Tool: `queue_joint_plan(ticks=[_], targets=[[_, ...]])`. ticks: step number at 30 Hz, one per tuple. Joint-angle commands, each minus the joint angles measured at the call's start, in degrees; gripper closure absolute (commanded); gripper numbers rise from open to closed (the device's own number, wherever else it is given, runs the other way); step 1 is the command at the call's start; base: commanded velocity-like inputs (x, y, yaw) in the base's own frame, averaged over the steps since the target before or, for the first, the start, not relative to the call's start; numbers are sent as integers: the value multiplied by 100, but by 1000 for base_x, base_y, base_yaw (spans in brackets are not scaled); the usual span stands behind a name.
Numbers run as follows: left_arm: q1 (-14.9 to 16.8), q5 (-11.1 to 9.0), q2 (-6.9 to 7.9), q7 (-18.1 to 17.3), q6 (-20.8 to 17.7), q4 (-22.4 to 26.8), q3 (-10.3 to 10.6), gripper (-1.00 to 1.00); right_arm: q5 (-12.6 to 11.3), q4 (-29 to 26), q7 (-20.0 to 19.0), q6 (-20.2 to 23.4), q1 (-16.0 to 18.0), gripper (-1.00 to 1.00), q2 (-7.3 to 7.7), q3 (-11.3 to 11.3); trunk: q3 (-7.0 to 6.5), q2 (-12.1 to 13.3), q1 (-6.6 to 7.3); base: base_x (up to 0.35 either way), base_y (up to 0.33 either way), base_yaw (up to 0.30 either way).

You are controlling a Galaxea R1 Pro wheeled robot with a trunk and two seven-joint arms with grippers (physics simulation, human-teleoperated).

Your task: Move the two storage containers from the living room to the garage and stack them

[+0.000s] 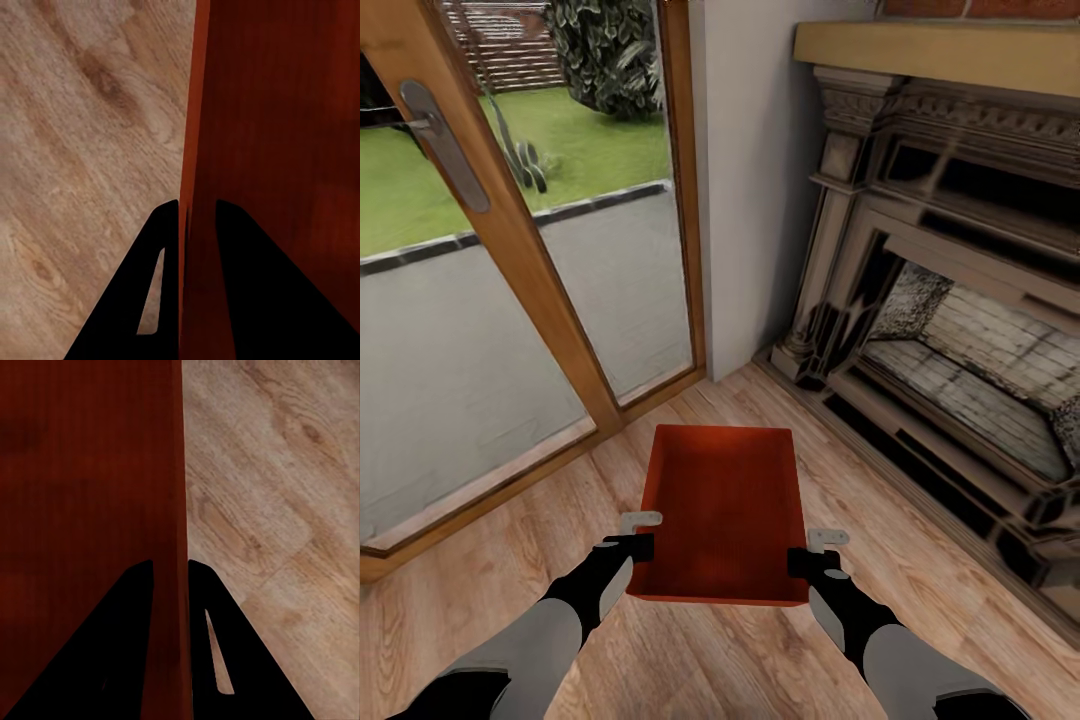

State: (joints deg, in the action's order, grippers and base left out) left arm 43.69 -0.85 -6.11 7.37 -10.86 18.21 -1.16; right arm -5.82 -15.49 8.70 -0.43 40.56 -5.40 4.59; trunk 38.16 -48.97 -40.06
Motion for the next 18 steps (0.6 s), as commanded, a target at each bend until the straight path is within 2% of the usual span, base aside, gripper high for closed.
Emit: queue_joint_plan(ticks=[1, 18], targets=[[0, 111, 4, 62, -48, 7, -45, 100, 11, -10, 79, -9, 4, 100, 22, -23, -15, 38, 22, 0, 0, 0], [0, 111, 4, 55, -48, 8, -44, 100, 11, -9, 79, -9, 4, 100, 22, -28, -320, 720, 395, 0, 0, 0]])
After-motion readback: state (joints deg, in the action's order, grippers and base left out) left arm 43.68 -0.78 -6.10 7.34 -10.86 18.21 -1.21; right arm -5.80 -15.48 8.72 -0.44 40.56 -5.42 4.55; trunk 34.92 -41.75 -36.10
